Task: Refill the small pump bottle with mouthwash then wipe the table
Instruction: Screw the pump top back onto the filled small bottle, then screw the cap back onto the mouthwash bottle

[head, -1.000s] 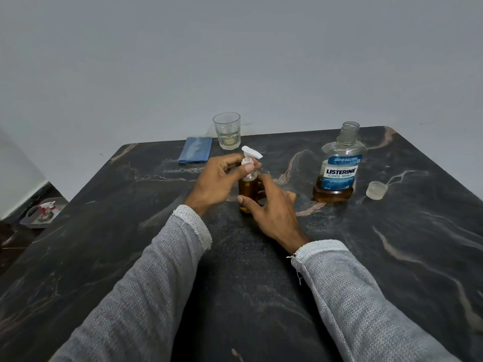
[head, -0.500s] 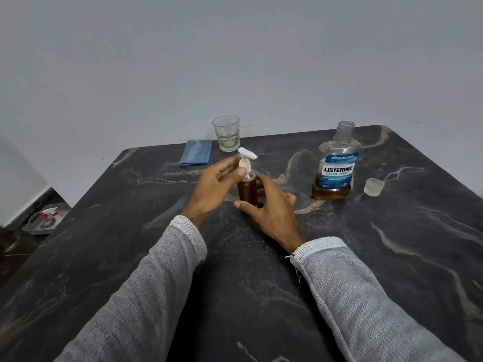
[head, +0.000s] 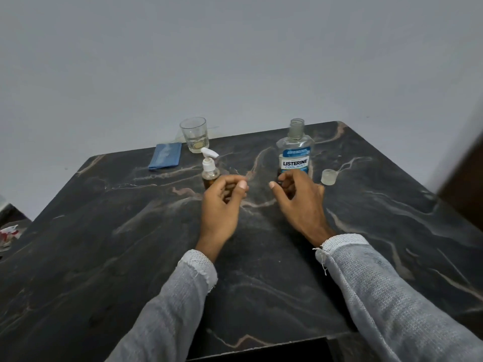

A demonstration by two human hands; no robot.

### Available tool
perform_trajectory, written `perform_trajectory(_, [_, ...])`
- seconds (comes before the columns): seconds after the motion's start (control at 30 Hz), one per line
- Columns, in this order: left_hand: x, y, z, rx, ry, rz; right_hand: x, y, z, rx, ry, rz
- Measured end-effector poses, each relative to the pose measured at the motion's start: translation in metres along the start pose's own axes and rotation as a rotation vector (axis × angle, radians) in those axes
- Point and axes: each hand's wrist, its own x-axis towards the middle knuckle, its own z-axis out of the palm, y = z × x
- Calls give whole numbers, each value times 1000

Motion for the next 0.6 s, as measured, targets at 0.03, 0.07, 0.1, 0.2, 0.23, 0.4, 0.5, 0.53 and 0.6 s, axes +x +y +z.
perform_trajectory(0.03, [2, -1, 10, 11, -10, -9, 2, 8, -8, -24, 20, 16])
perform_trajectory(0.07, [5, -2, 20, 24, -17, -18, 5, 16, -17, -52, 44, 28])
perform_trajectory(0.1, [9, -3, 29, 35, -20, -29, 8, 25, -24, -83, 69, 34])
perform_trajectory(0.2, [20, -6, 51, 35, -19, -86, 17, 47, -41, -194, 117, 64])
perform_trajectory(0.23, [23, -8, 58, 43, -19, -102, 21, 53, -45, -228, 124, 82])
perform_trajectory(0.4, [34, -17, 83, 44, -53, -125, 34, 71, -45, -335, 10, 224])
perform_trajectory(0.5, [40, -23, 91, 19, -80, -129, 36, 74, -40, -373, -21, 251])
perform_trajectory(0.53, [41, -24, 92, 14, -88, -123, 36, 75, -40, -375, -25, 250])
perform_trajectory(0.6, [41, -27, 96, 5, -110, -113, 36, 76, -39, -380, -35, 241])
